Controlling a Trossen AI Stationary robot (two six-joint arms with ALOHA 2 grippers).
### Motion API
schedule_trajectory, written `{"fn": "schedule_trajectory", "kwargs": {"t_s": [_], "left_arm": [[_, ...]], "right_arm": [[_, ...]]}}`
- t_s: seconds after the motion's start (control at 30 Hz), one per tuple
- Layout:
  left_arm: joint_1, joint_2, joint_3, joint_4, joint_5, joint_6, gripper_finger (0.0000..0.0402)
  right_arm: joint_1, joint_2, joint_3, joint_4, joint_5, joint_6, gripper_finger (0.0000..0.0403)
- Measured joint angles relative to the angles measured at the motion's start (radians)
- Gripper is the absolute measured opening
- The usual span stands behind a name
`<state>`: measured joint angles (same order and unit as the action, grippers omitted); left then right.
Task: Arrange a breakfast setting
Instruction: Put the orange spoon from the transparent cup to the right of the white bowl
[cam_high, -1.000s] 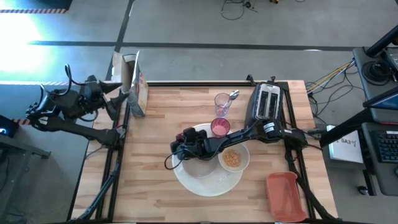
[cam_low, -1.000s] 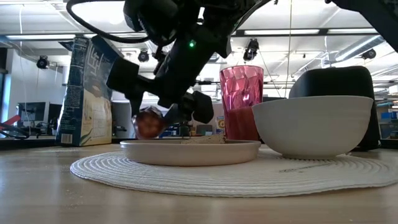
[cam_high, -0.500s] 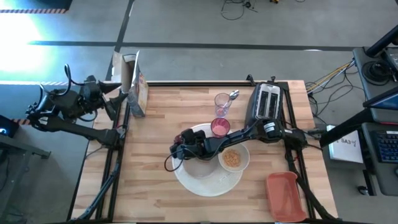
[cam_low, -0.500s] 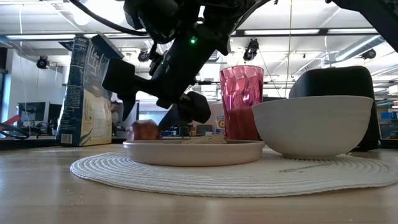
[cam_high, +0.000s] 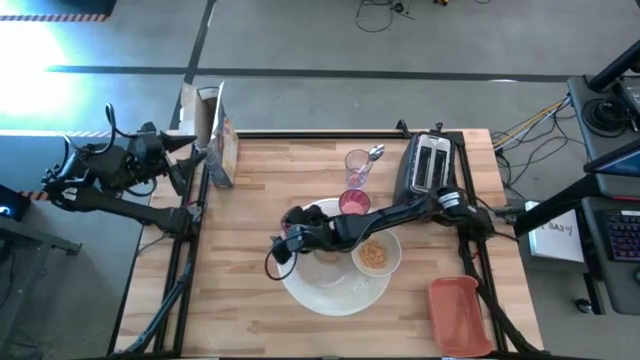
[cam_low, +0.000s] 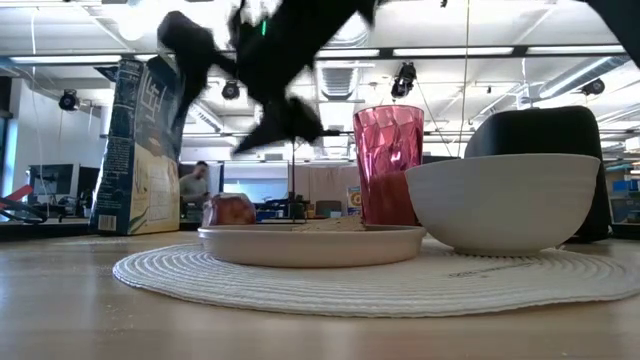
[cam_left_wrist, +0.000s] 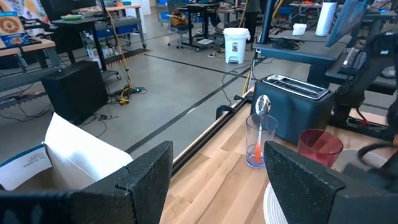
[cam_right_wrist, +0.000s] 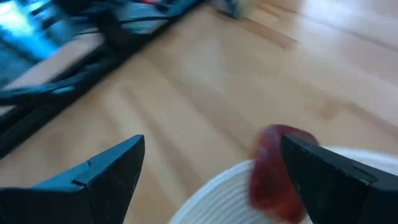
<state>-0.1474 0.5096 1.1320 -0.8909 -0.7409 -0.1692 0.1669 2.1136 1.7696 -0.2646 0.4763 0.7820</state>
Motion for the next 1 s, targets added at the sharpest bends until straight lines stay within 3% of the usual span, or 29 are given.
{"fn": "schedule_trajectory", "kwargs": {"t_s": [0.2, 0.3, 0.47, 0.63, 0.8, 1.0], "left_arm": [[0.0, -0.002, 0.0, 0.0, 0.026, 0.0, 0.0236], [0.0, 0.003, 0.0, 0.002, 0.058, -0.001, 0.0236], [0.0, 0.036, -0.002, 0.031, 0.121, -0.006, 0.0236], [0.0, 0.09, -0.002, 0.084, 0.178, 0.005, 0.0236], [0.0, 0.137, -0.003, 0.138, 0.179, 0.036, 0.0236], [0.0, 0.155, -0.003, 0.193, 0.178, 0.038, 0.0236]], "right_arm": [[0.006, -0.131, 0.079, -0.205, -0.146, -0.112, 0.0361], [0.005, -0.196, 0.142, -0.442, -0.125, -0.11, 0.0361], [-0.011, -0.298, 0.233, -0.851, 0.044, -0.022, 0.0361], [-0.102, -0.377, 0.253, -1.206, 0.046, 0.039, 0.0354], [-0.233, -0.424, 0.242, -1.305, -0.009, -0.082, 0.0346], [-0.374, -0.431, 0.171, -1.305, -0.062, 0.009, 0.0343]]}}
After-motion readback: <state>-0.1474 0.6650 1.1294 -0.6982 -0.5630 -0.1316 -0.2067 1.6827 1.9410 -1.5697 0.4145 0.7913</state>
